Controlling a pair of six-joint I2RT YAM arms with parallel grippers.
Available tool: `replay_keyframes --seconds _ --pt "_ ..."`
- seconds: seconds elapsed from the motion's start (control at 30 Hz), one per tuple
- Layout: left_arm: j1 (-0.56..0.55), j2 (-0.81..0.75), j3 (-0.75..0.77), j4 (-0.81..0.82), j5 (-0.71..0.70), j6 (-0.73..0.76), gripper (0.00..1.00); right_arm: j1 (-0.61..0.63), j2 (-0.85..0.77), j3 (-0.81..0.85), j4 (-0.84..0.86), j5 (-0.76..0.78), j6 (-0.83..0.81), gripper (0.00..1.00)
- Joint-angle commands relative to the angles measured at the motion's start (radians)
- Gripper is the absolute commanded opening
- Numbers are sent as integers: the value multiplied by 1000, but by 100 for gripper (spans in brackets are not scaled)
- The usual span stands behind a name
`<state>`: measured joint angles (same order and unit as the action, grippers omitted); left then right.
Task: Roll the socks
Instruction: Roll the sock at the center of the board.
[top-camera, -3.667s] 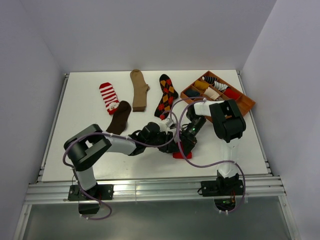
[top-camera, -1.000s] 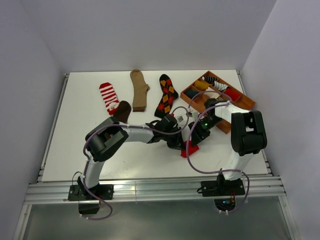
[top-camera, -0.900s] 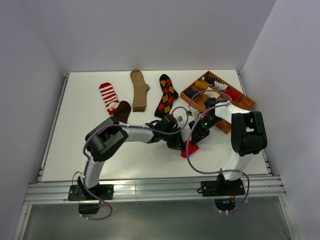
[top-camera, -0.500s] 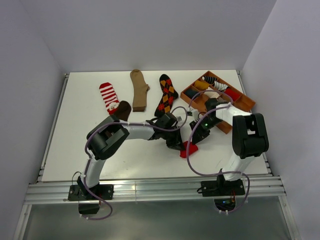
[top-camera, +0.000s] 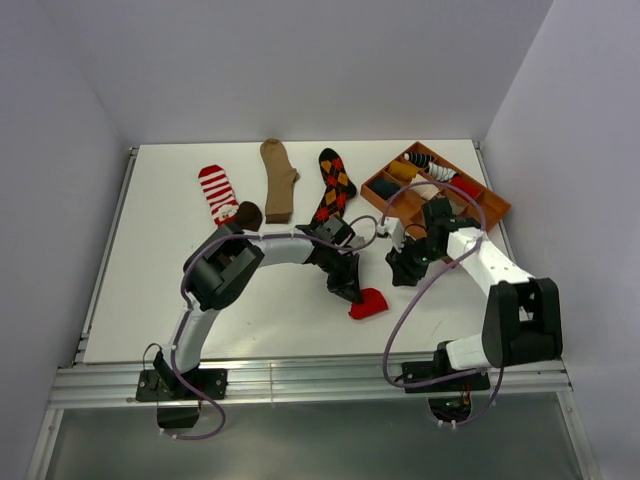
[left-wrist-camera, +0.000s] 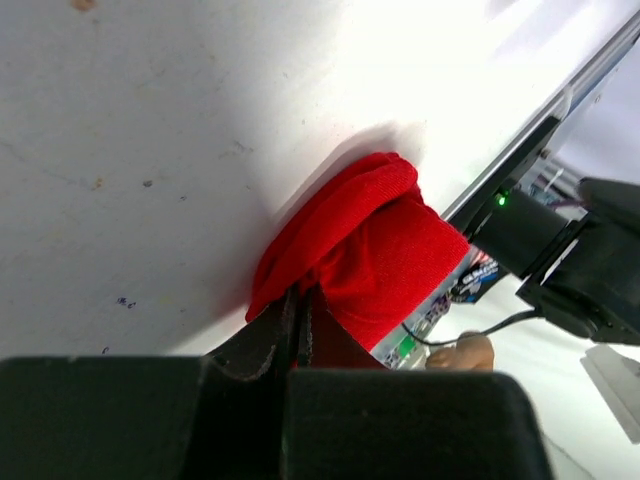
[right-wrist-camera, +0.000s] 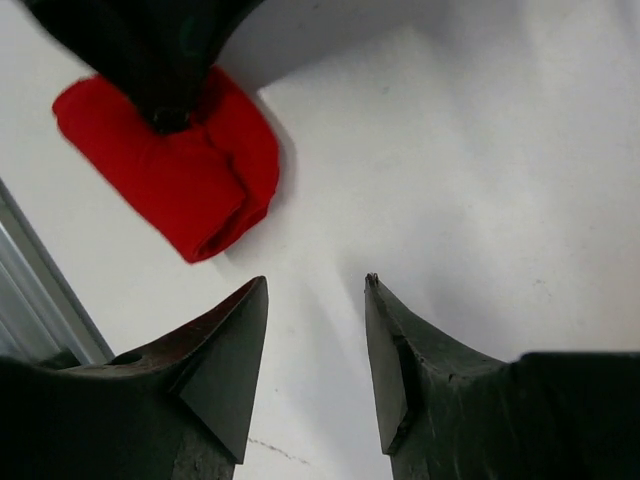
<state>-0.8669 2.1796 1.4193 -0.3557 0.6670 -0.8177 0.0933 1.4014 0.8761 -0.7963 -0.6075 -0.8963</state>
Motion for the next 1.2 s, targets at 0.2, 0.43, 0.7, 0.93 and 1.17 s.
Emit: replay_keyframes --seconds 0.2,0.43,0.7,0.93,1.17 --pt "-3 124 -36 -204 -130 101 0 203 -249 -216 135 61 -142 58" --pt "-3 135 -26 -218 -130 109 0 324 -303 -273 207 94 -141 63" --pt "-3 140 -23 -218 -130 112 0 394 -323 -258 154 65 -153 65" --pt "-1 140 -34 -213 -126 115 0 433 -348 -241 71 46 -173 68" --pt "-1 138 -43 -201 -119 109 0 486 -299 -250 109 86 -147 68"
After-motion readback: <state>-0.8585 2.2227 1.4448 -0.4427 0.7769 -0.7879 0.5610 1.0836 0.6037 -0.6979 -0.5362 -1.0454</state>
